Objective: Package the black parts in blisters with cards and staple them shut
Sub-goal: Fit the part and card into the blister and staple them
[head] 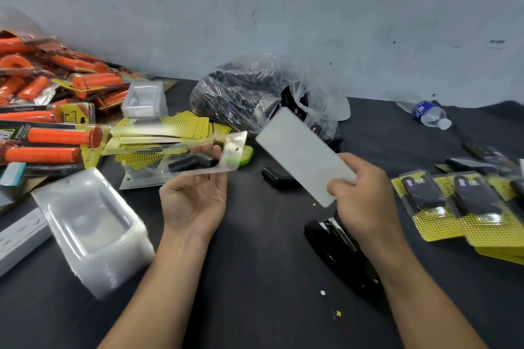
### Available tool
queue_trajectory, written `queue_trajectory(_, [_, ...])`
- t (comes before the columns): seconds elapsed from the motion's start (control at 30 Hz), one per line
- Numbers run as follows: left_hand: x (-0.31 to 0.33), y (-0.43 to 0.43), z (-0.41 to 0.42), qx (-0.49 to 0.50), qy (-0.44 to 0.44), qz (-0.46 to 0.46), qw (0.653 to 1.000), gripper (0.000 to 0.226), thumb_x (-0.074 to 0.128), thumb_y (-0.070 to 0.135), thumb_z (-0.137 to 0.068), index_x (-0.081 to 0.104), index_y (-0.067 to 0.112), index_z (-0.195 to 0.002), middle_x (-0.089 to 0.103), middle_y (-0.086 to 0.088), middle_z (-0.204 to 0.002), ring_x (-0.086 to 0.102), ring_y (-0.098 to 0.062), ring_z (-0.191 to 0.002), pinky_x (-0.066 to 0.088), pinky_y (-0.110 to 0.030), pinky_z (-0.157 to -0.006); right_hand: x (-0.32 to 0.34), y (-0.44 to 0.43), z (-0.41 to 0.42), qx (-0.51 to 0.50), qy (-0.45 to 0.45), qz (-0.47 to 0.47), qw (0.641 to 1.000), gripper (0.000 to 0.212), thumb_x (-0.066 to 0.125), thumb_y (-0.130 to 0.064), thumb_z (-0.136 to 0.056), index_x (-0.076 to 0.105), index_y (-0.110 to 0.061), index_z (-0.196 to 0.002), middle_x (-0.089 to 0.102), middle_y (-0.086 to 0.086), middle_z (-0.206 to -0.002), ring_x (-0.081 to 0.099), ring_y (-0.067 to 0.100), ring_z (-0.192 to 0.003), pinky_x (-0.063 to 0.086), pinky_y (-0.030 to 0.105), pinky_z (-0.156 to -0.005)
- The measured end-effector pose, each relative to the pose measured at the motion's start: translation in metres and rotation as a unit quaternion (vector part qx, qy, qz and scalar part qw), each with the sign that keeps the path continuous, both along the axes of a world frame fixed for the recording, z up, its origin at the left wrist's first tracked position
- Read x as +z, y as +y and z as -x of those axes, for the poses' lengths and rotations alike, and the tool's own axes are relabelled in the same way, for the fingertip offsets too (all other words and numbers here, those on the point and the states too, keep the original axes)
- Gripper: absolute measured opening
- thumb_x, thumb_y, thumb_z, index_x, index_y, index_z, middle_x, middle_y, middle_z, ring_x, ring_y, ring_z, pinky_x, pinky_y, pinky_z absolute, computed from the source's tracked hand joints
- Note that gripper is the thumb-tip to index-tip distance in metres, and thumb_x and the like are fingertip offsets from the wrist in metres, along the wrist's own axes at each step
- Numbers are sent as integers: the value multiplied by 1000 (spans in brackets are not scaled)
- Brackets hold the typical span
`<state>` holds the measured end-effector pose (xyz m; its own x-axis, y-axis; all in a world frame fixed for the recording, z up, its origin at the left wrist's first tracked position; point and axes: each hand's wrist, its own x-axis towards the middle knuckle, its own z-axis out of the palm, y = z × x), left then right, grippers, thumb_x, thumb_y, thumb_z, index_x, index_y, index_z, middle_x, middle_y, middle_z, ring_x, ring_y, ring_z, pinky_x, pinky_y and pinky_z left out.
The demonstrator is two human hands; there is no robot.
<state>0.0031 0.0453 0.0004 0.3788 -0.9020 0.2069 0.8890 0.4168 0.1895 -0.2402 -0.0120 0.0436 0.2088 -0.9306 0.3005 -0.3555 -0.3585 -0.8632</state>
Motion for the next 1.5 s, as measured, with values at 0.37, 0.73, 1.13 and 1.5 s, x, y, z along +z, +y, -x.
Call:
queue_trajectory(0.37, [-4,-9,21,-76,-138,-60,986,62,34,-18,-60,68,11,-103,63,-12,-115,65,-26,-111,51,-37,-103,0,-14,16,156,-163,-322,920,12,55,5,-84,61,5,-74,44,10,-59,34,15,-36,19,24,-39])
queue_trajectory(0.73, [0,-7,30,-100,-204,-145,963,62,40,-12,-55,65,11,-107,69,-6,-108,71,-21,-97,59,-31,-82,-10,-10,1,74,-186,-304,931,22,56,4,-88,61,5,-67,49,14,-62,42,18,-44,32,29,-44])
queue_trajectory(1.13, [-3,-10,39,-143,-244,-130,950,49,47,-12,-63,71,15,-97,69,-6,-105,69,-24,-103,60,-40,-87,-20,-8,-11,-52,-195,-227,953,34,64,0,-92,82,-22,-74,76,-2,-69,67,6,-56,54,24,-50])
queue_trajectory(1.5, [-2,-11,49,-95,-283,-142,944,65,73,6,-76,51,6,-137,70,-14,-125,69,-29,-111,59,-44,-90,-32,-5,-18,-152,-150,-115,970,31,63,-11,-86,80,-35,-76,74,-18,-71,69,5,-68,50,27,-59])
